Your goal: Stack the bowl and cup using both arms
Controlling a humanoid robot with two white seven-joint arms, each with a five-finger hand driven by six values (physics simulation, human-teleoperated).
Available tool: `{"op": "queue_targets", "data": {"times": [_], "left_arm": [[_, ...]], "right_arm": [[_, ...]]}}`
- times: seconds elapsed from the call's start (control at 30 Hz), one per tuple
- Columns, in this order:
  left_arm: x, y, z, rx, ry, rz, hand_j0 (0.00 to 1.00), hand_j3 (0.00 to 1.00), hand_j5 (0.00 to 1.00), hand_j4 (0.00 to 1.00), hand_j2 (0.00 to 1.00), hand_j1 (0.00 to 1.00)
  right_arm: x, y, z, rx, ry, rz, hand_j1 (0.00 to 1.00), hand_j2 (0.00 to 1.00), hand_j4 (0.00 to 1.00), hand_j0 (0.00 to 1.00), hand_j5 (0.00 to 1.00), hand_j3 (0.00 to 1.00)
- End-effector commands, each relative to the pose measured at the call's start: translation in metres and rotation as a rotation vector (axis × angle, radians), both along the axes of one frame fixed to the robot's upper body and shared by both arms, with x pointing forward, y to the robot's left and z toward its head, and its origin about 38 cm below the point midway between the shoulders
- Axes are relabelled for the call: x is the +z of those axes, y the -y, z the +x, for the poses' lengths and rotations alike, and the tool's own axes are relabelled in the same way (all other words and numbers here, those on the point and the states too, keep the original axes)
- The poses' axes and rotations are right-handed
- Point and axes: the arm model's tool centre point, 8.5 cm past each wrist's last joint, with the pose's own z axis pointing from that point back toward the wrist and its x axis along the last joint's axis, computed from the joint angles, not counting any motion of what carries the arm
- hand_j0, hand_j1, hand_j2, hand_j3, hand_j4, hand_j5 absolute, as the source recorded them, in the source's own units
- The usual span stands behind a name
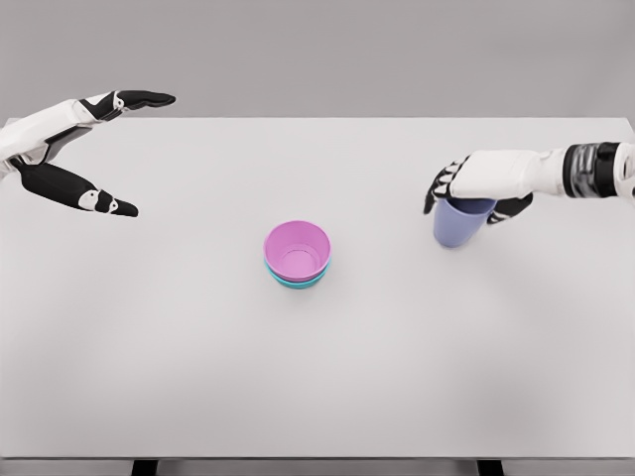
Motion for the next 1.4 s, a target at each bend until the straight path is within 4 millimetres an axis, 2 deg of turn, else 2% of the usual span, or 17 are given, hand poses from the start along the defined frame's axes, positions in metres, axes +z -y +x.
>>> {"op": "queue_targets", "data": {"times": [0.0,0.3,0.4,0.5,0.6,0.67,0.8,0.87,1.1,1.27,1.37], "left_arm": [[0.001,-0.001,0.000,0.002,-0.004,-0.007,1.00,1.00,1.00,1.00,1.00,1.00],[0.001,-0.001,0.000,0.002,-0.004,-0.008,1.00,1.00,1.00,1.00,1.00,1.00],[0.001,-0.001,0.000,0.002,-0.004,-0.008,1.00,1.00,1.00,1.00,1.00,1.00],[0.001,-0.001,0.000,0.002,-0.004,-0.007,1.00,1.00,1.00,1.00,1.00,1.00],[0.001,-0.001,0.000,0.002,-0.004,-0.008,1.00,1.00,1.00,1.00,1.00,1.00],[0.001,-0.001,0.000,0.002,-0.004,-0.008,1.00,1.00,1.00,1.00,1.00,1.00],[0.001,-0.001,0.000,0.002,-0.004,-0.008,1.00,1.00,1.00,1.00,1.00,1.00],[0.001,-0.001,0.000,0.002,-0.004,-0.008,1.00,1.00,1.00,1.00,1.00,1.00],[0.001,-0.001,0.000,0.002,-0.004,-0.008,1.00,1.00,1.00,1.00,1.00,1.00],[0.001,-0.001,0.000,0.002,-0.004,-0.008,1.00,1.00,1.00,1.00,1.00,1.00],[0.001,-0.001,0.000,0.002,-0.004,-0.008,1.00,1.00,1.00,1.00,1.00,1.00]], "right_arm": [[0.001,-0.001,0.000,0.000,0.001,0.007,0.67,0.67,0.67,0.67,0.67,0.67],[0.018,-0.008,0.004,0.012,0.038,0.034,0.67,0.67,0.67,0.67,0.67,0.67],[0.035,-0.018,0.004,0.037,0.082,0.067,0.67,0.67,0.67,0.67,0.67,0.67],[0.041,-0.028,-0.001,0.071,0.098,0.074,0.67,0.67,0.67,0.67,0.67,0.67],[0.052,-0.046,-0.007,0.123,0.130,0.099,0.65,0.65,0.65,0.65,0.65,0.65],[0.053,-0.053,-0.007,0.139,0.134,0.110,0.65,0.65,0.65,0.65,0.65,0.65],[0.054,-0.080,-0.011,0.197,0.140,0.146,0.65,0.65,0.65,0.65,0.65,0.65],[0.064,-0.094,-0.023,0.254,0.166,0.156,0.66,0.66,0.66,0.66,0.66,0.66],[0.076,-0.134,-0.054,0.402,0.204,0.197,0.67,0.67,0.67,0.67,0.67,0.67],[0.068,-0.167,-0.064,0.475,0.178,0.244,0.67,0.67,0.67,0.67,0.67,0.67],[0.059,-0.177,-0.066,0.493,0.152,0.244,0.67,0.67,0.67,0.67,0.67,0.67]]}}
